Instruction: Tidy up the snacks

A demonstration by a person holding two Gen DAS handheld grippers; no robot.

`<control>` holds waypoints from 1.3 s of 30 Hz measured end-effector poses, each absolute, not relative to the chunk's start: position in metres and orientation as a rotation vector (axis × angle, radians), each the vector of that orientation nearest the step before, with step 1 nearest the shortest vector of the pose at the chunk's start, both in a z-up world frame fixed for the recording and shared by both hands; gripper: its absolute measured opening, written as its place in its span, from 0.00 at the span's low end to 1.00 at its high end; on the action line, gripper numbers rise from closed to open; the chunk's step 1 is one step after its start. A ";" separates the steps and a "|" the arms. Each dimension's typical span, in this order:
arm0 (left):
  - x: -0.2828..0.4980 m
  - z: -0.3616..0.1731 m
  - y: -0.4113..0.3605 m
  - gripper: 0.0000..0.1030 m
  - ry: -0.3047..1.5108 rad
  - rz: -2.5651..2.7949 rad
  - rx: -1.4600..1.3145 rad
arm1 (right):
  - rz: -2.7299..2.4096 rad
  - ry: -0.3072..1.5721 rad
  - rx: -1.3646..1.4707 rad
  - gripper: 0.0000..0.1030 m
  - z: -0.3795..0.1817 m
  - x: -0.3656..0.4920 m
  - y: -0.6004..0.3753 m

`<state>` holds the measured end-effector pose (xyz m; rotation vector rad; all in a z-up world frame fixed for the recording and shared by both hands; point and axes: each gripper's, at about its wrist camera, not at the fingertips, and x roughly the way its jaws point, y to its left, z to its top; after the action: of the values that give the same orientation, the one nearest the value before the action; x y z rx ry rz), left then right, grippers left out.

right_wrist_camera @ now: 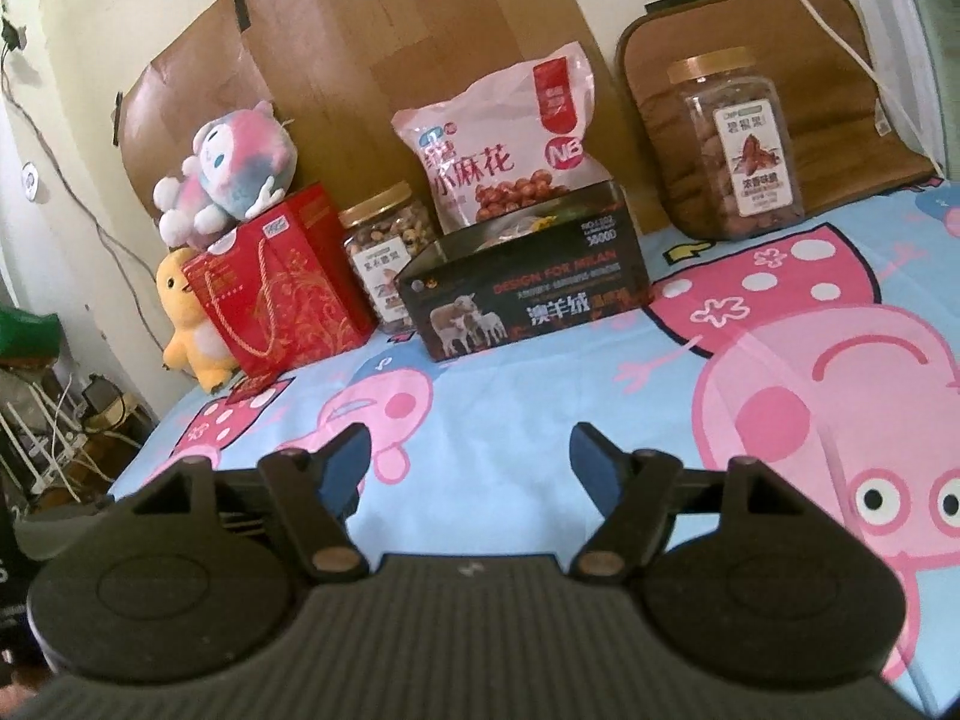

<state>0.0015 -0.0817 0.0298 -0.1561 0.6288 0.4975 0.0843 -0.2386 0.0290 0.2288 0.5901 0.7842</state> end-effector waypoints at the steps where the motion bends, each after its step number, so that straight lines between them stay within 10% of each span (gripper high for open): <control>1: 0.001 0.030 -0.082 1.00 0.629 0.495 -0.159 | 0.778 0.587 0.236 0.73 0.029 0.085 -0.240; 39: -0.004 0.022 -0.065 1.00 0.716 0.564 -0.169 | 0.768 0.597 0.230 0.73 0.022 0.078 -0.228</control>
<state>-0.0043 -0.0651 0.0217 -0.1690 0.7162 0.5643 0.0781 -0.2281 0.0222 0.2296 0.5972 0.7676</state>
